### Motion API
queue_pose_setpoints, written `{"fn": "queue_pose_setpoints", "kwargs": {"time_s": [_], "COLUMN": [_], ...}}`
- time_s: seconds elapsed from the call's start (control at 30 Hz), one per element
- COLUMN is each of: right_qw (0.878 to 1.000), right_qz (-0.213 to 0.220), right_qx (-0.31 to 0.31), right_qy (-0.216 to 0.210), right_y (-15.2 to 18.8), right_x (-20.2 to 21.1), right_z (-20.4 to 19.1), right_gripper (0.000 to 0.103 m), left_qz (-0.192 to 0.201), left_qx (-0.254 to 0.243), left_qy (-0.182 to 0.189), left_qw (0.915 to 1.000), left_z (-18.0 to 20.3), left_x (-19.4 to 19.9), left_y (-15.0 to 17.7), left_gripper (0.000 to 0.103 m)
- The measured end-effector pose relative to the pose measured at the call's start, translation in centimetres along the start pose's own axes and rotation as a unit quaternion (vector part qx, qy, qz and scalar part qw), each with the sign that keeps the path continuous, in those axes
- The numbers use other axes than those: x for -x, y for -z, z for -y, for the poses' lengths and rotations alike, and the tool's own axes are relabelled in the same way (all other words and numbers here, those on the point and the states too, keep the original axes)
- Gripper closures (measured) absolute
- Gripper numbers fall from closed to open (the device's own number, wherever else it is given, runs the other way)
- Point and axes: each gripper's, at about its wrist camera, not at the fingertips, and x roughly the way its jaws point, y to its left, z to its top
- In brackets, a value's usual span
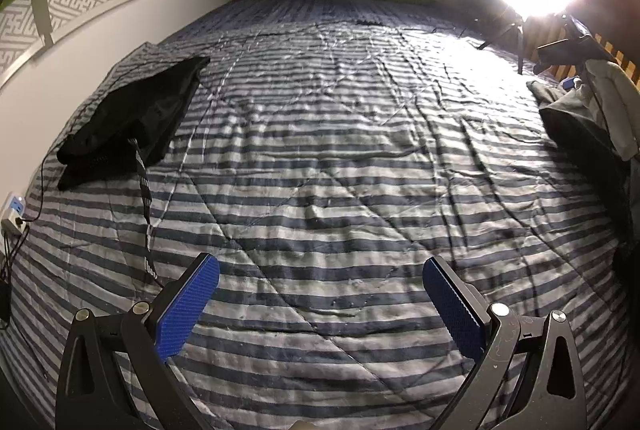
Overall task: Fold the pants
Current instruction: 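Reach the right tool into the clothes pile and grasp the grey houndstooth garment, then lift the houndstooth garment with the right tool while the left tool grasps its other edge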
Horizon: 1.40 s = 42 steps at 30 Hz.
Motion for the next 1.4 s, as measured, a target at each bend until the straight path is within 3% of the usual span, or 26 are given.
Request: {"fn": "queue_pose_setpoints", "kwargs": {"time_s": [0.17, 0.3, 0.33, 0.37, 0.4, 0.43, 0.5, 0.6, 0.8, 1.17, 1.3, 1.4], "right_qw": [0.999, 0.993, 0.992, 0.991, 0.992, 0.993, 0.996, 0.998, 0.996, 0.982, 0.975, 0.967], "right_qz": [-0.026, -0.049, -0.051, -0.051, -0.052, -0.052, -0.045, -0.016, 0.076, 0.180, 0.199, 0.230], "right_qx": [0.014, 0.050, 0.050, 0.046, 0.039, 0.028, 0.008, -0.022, -0.048, -0.007, 0.005, 0.029], "right_qy": [0.032, 0.094, 0.102, 0.112, 0.112, 0.098, 0.072, 0.051, 0.007, -0.059, -0.099, -0.103], "right_y": [-0.7, -0.4, -0.4, -0.3, -0.3, -0.3, -0.3, -0.1, 1.2, 2.8, 3.4, 4.5], "right_x": [-4.0, -6.3, -6.6, -6.7, -6.7, -6.4, -5.4, -2.8, 5.8, 21.6, 26.1, 29.6], "right_z": [-0.4, -0.1, 0.3, 1.0, 1.8, 2.7, 4.3, 6.4, 9.1, 6.9, 5.3, 3.0], "right_gripper": [0.022, 0.024, 0.029, 0.045, 0.054, 0.058, 0.079, 0.086, 0.088, 0.094, 0.094, 0.094], "left_qz": [-0.006, -0.016, -0.018, -0.017, -0.016, -0.014, -0.010, -0.010, 0.001, 0.016, 0.028, 0.038], "left_qx": [-0.008, -0.012, -0.013, -0.013, -0.013, -0.015, -0.030, -0.036, -0.041, -0.059, -0.042, -0.027], "left_qy": [-0.006, -0.009, -0.008, -0.008, -0.007, -0.007, 0.000, 0.003, 0.007, 0.013, 0.012, 0.011], "left_qw": [0.9999, 0.9998, 0.9997, 0.9997, 0.9998, 0.9998, 0.9995, 0.9993, 0.9991, 0.9980, 0.9986, 0.9989], "left_z": [0.1, 0.2, 0.2, 0.1, 0.1, 0.2, 0.4, 0.8, 1.2, 2.7, 1.8, 0.9], "left_x": [-1.2, -2.0, -2.1, -2.1, -2.1, -2.0, -1.8, -1.7, -0.7, 0.6, 1.3, 2.0], "left_y": [0.1, 0.4, 0.4, 0.4, 0.4, 0.4, 0.4, 0.4, 0.3, 0.4, -0.1, -0.4], "left_gripper": [0.000, 0.000, 0.000, 0.000, 0.000, 0.000, 0.000, 0.000, 0.000, 0.000, 0.000, 0.000]}}
